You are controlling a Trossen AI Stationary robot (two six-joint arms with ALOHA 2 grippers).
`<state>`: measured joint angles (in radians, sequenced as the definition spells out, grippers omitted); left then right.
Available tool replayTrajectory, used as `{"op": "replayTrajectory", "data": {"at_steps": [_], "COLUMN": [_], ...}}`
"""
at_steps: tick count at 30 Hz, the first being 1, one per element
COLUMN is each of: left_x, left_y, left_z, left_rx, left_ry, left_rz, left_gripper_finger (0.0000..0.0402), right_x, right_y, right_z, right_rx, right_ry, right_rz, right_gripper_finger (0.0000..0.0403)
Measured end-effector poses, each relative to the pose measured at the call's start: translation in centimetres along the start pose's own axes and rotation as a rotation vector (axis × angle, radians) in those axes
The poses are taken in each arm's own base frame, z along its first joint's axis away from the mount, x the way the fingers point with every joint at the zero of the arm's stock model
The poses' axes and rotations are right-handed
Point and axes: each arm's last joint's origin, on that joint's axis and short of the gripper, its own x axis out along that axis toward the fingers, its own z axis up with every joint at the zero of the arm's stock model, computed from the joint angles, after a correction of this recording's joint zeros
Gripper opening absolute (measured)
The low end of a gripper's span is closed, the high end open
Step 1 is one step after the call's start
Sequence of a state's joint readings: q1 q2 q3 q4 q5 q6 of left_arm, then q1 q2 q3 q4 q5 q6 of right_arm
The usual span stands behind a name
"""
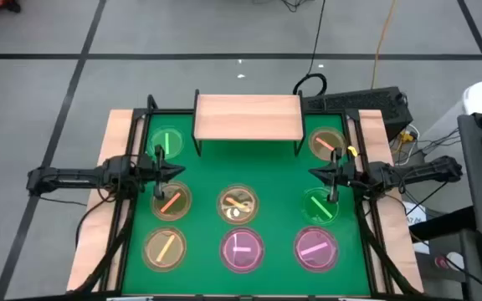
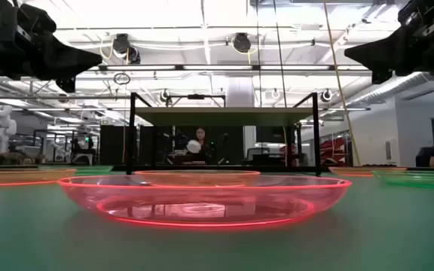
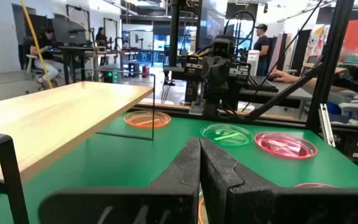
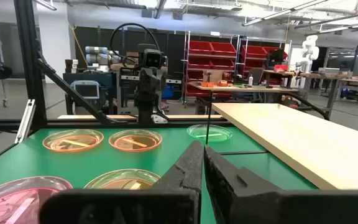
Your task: Place and stack plates onto a shelf
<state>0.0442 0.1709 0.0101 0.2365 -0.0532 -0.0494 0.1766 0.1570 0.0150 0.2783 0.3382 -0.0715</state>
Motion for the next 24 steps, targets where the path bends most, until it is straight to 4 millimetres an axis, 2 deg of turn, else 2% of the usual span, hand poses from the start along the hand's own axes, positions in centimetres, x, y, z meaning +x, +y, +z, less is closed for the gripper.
{"op": "replayTrajectory", "data": {"at_steps": [24], "left_x": [0.00], "left_y": [0.00], "left_z": [0.01], "left_rx": [0.000], "left_ry": [0.000], "left_rz": [0.000], "left_gripper_finger": [0.0004], "right_x": [0.00], "right_y": [0.00], "right_z": [0.00], "right_rx": [0.000], "right_ry": [0.000], "right_rz": [0.000], "right_gripper_finger": [0.0002]}}
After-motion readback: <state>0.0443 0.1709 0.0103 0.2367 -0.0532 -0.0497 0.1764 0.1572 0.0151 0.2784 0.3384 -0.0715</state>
